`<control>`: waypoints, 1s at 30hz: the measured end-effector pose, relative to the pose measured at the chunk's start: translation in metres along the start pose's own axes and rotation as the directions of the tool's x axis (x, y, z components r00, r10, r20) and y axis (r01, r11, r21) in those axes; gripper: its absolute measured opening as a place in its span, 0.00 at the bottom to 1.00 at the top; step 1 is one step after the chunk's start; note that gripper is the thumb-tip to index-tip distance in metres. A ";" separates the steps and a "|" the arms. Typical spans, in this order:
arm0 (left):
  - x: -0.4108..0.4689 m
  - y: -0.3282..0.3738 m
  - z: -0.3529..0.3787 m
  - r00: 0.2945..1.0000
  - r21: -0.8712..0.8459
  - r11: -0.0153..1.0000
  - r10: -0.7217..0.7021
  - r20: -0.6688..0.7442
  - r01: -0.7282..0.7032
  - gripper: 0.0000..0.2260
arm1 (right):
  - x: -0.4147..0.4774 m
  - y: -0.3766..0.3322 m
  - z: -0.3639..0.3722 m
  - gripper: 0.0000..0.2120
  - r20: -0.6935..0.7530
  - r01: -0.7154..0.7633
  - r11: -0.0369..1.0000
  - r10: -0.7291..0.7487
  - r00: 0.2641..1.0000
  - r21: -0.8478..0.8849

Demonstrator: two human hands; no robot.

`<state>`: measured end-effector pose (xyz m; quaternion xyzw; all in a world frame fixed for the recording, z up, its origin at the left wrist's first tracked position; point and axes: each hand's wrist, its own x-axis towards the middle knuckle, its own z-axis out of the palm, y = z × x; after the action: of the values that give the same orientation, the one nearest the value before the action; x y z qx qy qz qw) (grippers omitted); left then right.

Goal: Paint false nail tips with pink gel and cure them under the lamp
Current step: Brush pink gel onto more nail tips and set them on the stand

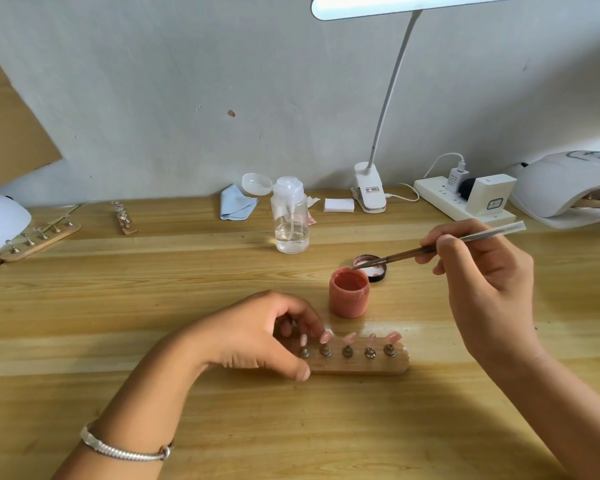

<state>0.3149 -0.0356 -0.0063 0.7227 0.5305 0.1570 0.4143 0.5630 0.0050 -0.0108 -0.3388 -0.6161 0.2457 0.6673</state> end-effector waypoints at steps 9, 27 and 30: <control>0.004 -0.009 -0.005 0.999 -0.069 0.998 -0.018 -0.043 0.015 0.08 | -0.003 0.002 0.003 0.08 0.111 -0.094 0.968 0.122 0.986 -0.232; 0.003 -0.005 0.001 0.979 0.096 0.989 0.128 -0.157 -0.114 0.06 | -0.012 0.004 0.009 0.07 0.276 0.029 0.863 0.129 0.953 -0.504; 0.002 -0.004 0.001 0.970 0.064 0.992 0.124 -0.209 -0.113 0.07 | -0.012 0.004 0.009 0.06 0.274 0.042 0.869 0.110 0.955 -0.494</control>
<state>0.3140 -0.0343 -0.0101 0.7426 0.5316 0.2442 0.3262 0.5532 -0.0003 -0.0220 -0.4688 -0.7442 0.1394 0.4548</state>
